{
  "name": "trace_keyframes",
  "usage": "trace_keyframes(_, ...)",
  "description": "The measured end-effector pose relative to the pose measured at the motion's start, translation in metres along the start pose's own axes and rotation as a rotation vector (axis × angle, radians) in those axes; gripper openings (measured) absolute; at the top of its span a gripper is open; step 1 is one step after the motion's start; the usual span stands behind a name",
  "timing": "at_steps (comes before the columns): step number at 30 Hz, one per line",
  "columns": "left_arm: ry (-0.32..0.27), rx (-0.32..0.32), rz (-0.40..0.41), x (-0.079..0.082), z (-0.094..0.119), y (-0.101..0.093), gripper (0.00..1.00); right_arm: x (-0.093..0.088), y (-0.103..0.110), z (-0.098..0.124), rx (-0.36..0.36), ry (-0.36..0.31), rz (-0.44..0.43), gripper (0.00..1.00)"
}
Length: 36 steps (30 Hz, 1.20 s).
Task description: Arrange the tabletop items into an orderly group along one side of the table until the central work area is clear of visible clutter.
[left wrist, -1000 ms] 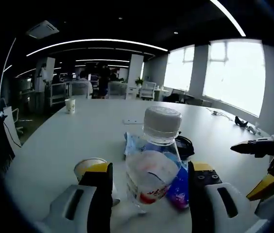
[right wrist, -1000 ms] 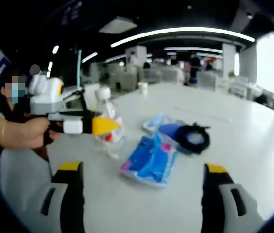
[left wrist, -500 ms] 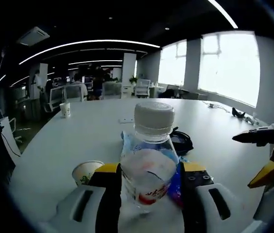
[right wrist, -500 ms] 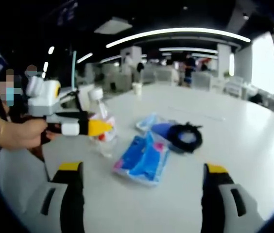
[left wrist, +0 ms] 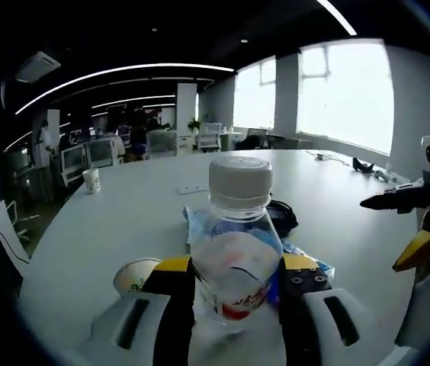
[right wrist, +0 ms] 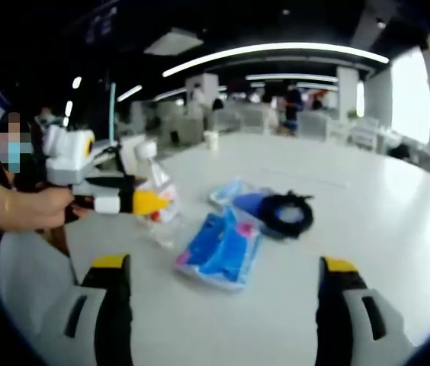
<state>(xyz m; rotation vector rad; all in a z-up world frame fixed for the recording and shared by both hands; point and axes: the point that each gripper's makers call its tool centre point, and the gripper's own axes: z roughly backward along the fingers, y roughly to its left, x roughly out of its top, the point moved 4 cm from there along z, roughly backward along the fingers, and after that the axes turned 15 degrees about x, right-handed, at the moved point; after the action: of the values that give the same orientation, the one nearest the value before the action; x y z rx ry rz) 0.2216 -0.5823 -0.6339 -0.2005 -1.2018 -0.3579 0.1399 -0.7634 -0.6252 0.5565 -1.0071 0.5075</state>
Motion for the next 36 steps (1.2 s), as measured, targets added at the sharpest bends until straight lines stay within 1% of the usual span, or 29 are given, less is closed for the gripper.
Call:
trace_keyframes(9, -0.010, -0.071, -0.032, 0.0003, -0.0013, 0.0016, 0.41, 0.0044, 0.0033, 0.0016, 0.018, -0.004, 0.004, 0.99)
trace_keyframes(12, -0.011, -0.097, -0.045, 0.0002, -0.0015, 0.0018, 0.41, 0.0057, 0.0029, 0.0019, 0.014, -0.007, 0.008, 0.99)
trace_keyframes(16, -0.013, -0.117, -0.054, 0.0003, -0.0021, 0.0025, 0.41, 0.0065, 0.0029, 0.0024, 0.015, -0.014, 0.004, 0.99)
trace_keyframes(22, -0.026, -0.126, -0.049, 0.0000, -0.0019, 0.0026, 0.40, 0.0039, 0.0029, 0.0025, 0.018, -0.003, 0.002, 0.99)
trace_keyframes(26, -0.050, -0.126, -0.055, -0.0009, -0.0015, 0.0018, 0.40, 0.0031, 0.0021, 0.0027, 0.012, -0.003, 0.002, 0.99)
trace_keyframes(30, -0.051, -0.117, -0.034, 0.0002, -0.0025, 0.0036, 0.39, 0.0019, -0.0006, 0.0026, -0.002, -0.003, 0.000, 0.99)
trace_keyframes(33, -0.051, -0.116, -0.041, 0.0006, -0.0030, 0.0027, 0.39, 0.0021, -0.0006, 0.0021, -0.001, -0.004, -0.002, 0.99)
trace_keyframes(36, -0.040, -0.112, -0.036, 0.0018, -0.0045, 0.0029, 0.39, 0.0029, -0.0028, 0.0027, -0.016, -0.002, 0.008, 0.97)
